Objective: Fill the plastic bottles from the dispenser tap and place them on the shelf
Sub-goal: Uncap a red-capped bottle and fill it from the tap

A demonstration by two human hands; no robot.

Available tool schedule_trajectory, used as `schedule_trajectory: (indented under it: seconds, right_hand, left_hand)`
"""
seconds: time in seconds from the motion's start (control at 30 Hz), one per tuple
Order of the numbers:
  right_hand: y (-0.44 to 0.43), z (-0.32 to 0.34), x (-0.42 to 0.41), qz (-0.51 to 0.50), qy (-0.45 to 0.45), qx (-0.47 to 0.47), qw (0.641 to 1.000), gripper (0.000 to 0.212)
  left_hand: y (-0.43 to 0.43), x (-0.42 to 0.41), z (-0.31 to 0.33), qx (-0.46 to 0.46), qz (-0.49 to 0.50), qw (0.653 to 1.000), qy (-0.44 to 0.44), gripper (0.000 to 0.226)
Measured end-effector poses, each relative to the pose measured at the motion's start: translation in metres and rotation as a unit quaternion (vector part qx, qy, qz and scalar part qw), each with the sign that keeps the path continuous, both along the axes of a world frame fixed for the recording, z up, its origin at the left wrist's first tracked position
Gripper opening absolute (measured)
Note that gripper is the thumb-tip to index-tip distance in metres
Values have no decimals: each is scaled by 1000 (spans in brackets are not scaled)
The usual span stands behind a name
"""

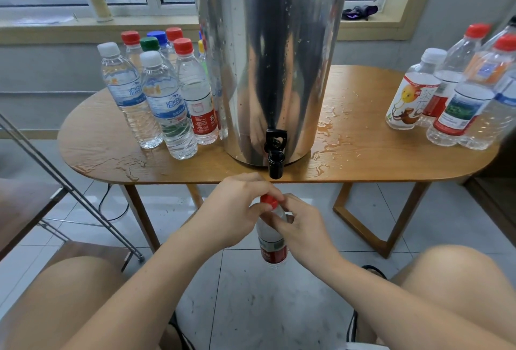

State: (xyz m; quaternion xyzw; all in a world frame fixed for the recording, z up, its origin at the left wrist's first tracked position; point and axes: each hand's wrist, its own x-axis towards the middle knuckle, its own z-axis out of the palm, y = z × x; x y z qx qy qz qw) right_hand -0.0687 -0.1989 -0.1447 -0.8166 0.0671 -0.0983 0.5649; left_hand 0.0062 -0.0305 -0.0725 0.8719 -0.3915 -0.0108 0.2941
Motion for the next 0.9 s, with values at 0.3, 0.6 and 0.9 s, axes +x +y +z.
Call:
schedule_trajectory:
  seconds: [0.3,0.6,0.9]
  right_hand:
    - [-1,3,1,26,-23,-47,998,10]
    - [-2,3,-3,13,-6,-39,999,13]
    - [-6,21,-10,14,-35,-43,998,15]
  left_hand:
    - [-1,-3,4,-2,59,998,-33,23]
    - [-2,-7,1,14,14,1000,0,23]
    - [26,-1,-1,-154,72,984,56,34]
